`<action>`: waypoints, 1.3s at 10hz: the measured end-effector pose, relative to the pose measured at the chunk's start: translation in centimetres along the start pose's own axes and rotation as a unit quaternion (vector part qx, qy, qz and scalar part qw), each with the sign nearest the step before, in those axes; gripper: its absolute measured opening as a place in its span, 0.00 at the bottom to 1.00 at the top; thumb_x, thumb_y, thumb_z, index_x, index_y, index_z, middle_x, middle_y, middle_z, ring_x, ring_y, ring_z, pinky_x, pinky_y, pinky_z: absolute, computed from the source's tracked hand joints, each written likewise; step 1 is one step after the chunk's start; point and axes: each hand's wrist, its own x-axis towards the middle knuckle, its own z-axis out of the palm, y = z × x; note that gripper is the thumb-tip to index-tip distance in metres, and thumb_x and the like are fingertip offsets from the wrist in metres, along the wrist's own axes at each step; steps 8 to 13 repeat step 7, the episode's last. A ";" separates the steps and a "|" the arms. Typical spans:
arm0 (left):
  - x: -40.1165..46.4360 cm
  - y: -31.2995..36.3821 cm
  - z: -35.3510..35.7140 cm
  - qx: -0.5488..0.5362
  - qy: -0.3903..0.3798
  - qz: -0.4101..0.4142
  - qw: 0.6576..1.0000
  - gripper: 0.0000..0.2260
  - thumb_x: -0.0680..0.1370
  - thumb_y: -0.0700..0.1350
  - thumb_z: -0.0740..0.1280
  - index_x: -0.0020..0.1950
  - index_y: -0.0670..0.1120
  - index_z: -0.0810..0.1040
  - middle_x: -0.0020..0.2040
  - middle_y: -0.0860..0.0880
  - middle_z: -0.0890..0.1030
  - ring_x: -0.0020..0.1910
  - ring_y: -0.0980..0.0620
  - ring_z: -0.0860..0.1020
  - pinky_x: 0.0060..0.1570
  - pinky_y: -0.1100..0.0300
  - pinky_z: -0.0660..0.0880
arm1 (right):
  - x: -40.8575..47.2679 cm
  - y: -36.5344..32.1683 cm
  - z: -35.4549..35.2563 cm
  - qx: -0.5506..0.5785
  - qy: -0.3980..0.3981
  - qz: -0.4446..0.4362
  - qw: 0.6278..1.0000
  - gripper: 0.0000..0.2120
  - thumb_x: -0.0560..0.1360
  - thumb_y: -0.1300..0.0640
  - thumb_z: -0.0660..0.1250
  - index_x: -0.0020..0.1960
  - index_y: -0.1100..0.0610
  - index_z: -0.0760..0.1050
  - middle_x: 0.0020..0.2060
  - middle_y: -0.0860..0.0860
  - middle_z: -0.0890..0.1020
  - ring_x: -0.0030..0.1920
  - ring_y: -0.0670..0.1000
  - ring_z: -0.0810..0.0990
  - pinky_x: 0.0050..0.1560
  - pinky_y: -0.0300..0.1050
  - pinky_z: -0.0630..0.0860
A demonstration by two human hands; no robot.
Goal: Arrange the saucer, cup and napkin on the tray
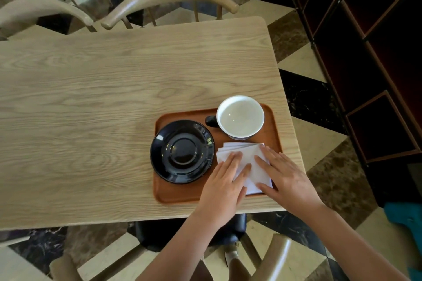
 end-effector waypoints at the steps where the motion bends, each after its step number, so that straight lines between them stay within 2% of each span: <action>1: -0.4 -0.5 -0.3 -0.006 -0.008 -0.005 1.000 0.22 0.78 0.49 0.59 0.72 0.48 0.61 0.76 0.42 0.58 0.75 0.45 0.55 0.71 0.49 0.56 | 0.3 -0.6 0.3 -0.011 0.004 -0.011 1.000 0.30 0.66 0.53 0.76 0.64 0.62 0.73 0.66 0.62 0.72 0.65 0.60 0.72 0.61 0.59 0.71; 2: -0.6 -1.0 -0.5 -0.001 -0.018 -0.004 1.000 0.22 0.79 0.49 0.57 0.73 0.49 0.59 0.77 0.43 0.54 0.76 0.46 0.50 0.73 0.51 0.52 | 0.6 -0.9 0.6 -0.013 0.006 -0.012 1.000 0.30 0.65 0.53 0.76 0.64 0.62 0.73 0.66 0.62 0.72 0.64 0.60 0.72 0.60 0.59 0.71; 4: -0.1 -0.7 -0.5 0.007 -0.049 -0.011 0.999 0.23 0.80 0.48 0.56 0.74 0.47 0.58 0.77 0.41 0.53 0.76 0.45 0.49 0.73 0.49 0.50 | 0.7 -1.2 0.6 -0.032 -0.005 0.006 0.999 0.30 0.64 0.54 0.77 0.62 0.62 0.74 0.65 0.62 0.73 0.64 0.61 0.73 0.59 0.60 0.72; 5: 0.3 -0.2 -1.9 0.011 -0.044 -0.019 0.999 0.23 0.79 0.47 0.57 0.74 0.46 0.58 0.77 0.40 0.54 0.76 0.44 0.51 0.73 0.47 0.52 | 1.1 -2.1 -1.2 -0.055 -0.010 0.025 0.998 0.30 0.62 0.54 0.78 0.60 0.62 0.75 0.63 0.62 0.75 0.61 0.61 0.76 0.57 0.60 0.74; 6: 0.5 0.6 -3.6 0.012 -0.075 -0.016 0.997 0.23 0.80 0.48 0.56 0.74 0.46 0.56 0.77 0.41 0.53 0.76 0.44 0.50 0.73 0.48 0.53 | 1.3 -3.4 -2.9 -0.070 -0.016 0.044 0.996 0.29 0.63 0.53 0.78 0.61 0.61 0.75 0.62 0.62 0.76 0.60 0.60 0.77 0.58 0.59 0.74; 7: 0.8 -0.2 -3.7 0.000 -0.094 -0.052 0.994 0.22 0.79 0.49 0.57 0.71 0.44 0.61 0.73 0.41 0.63 0.72 0.43 0.61 0.67 0.49 0.64 | 2.0 -4.1 -2.2 -0.048 -0.032 0.067 0.996 0.25 0.64 0.52 0.77 0.58 0.59 0.77 0.56 0.59 0.81 0.55 0.60 0.79 0.56 0.57 0.75; 13: 0.8 -0.2 -3.7 0.000 -0.094 -0.052 0.994 0.22 0.79 0.49 0.57 0.71 0.44 0.61 0.73 0.41 0.63 0.72 0.43 0.61 0.67 0.49 0.64 | 2.0 -4.1 -2.2 -0.048 -0.032 0.067 0.996 0.25 0.64 0.52 0.77 0.58 0.59 0.77 0.56 0.59 0.81 0.55 0.60 0.79 0.56 0.57 0.75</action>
